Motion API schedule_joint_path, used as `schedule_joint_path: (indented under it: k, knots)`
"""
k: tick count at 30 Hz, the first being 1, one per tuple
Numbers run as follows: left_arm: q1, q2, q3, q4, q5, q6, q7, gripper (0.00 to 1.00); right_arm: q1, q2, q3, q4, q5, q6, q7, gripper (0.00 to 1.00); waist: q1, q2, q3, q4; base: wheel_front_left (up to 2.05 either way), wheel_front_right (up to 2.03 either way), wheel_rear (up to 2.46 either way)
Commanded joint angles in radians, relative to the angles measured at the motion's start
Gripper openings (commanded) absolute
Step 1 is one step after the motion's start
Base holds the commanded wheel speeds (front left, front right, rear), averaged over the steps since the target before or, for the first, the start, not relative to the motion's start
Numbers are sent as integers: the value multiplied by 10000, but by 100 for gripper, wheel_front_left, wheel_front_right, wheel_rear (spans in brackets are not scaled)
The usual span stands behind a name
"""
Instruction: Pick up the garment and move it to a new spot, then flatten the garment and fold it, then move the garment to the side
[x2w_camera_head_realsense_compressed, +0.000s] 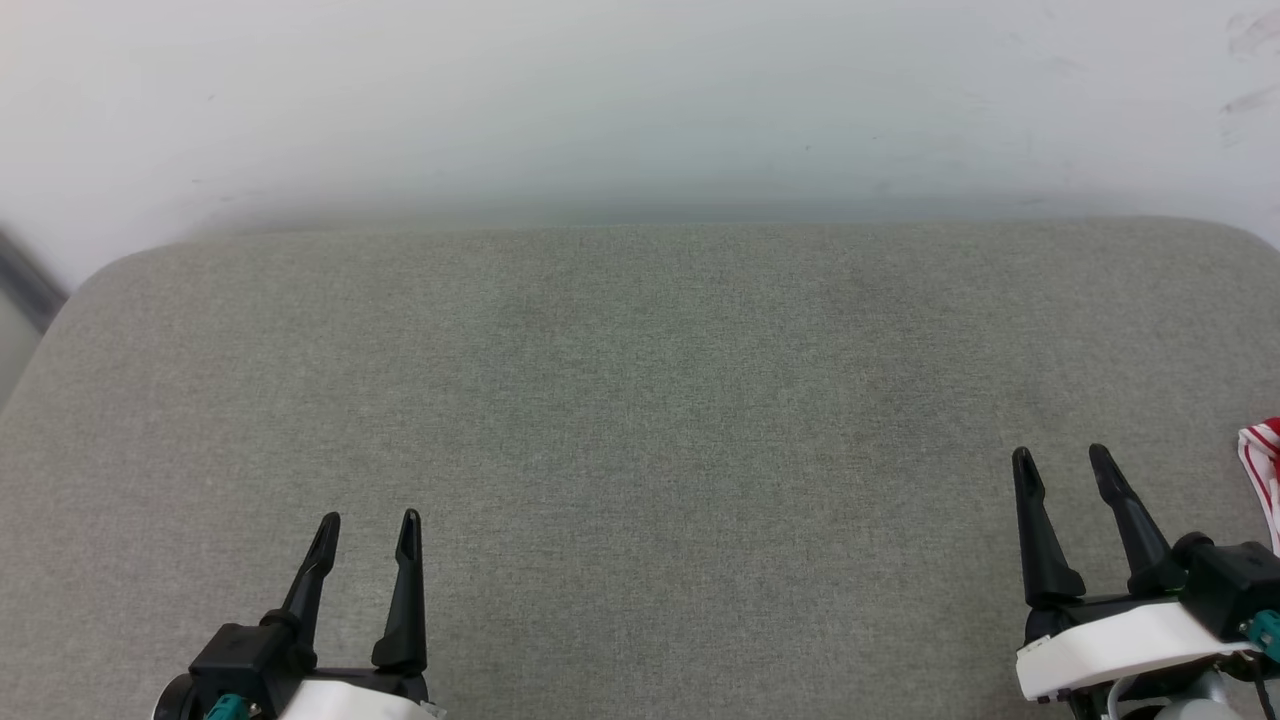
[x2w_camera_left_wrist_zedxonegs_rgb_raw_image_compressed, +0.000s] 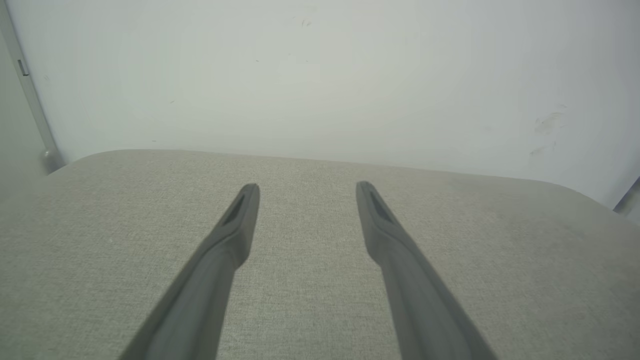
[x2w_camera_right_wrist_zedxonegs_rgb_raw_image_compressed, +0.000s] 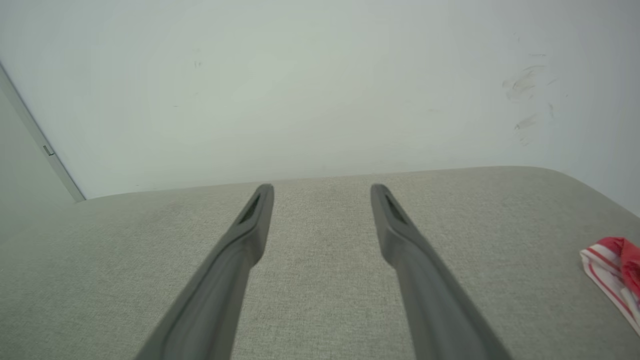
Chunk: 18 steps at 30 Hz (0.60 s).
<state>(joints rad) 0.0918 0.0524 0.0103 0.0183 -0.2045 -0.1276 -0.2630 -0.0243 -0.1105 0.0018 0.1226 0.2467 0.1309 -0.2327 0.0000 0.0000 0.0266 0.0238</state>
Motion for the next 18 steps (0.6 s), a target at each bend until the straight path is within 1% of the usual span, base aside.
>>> schedule_joint_path:
  k: [1,12,16,17,18]
  knots:
    - [-14,-16,24,-29,73,-11,-21,100,-64,43,-1,17,39,-4,-50,100,0,0,6,2,0,0,0]
    - [38,-23,77,16,23,-26,-20,100,12,83,26,76,5,-6,-101,100,0,0,-15,43,0,0,0]
    - [1,-24,-64,-68,66,-28,-20,100,-8,65,101,62,-31,-4,-70,100,0,0,23,63,0,0,0]
    - [2,-12,-79,-69,67,-4,0,0,2,42,102,58,-8,2,-54,0,0,0,26,64,0,0,0]
    - [5,-17,-86,-27,65,-2,2,0,18,46,111,111,-4,2,-52,0,1,0,35,68,0,0,0]
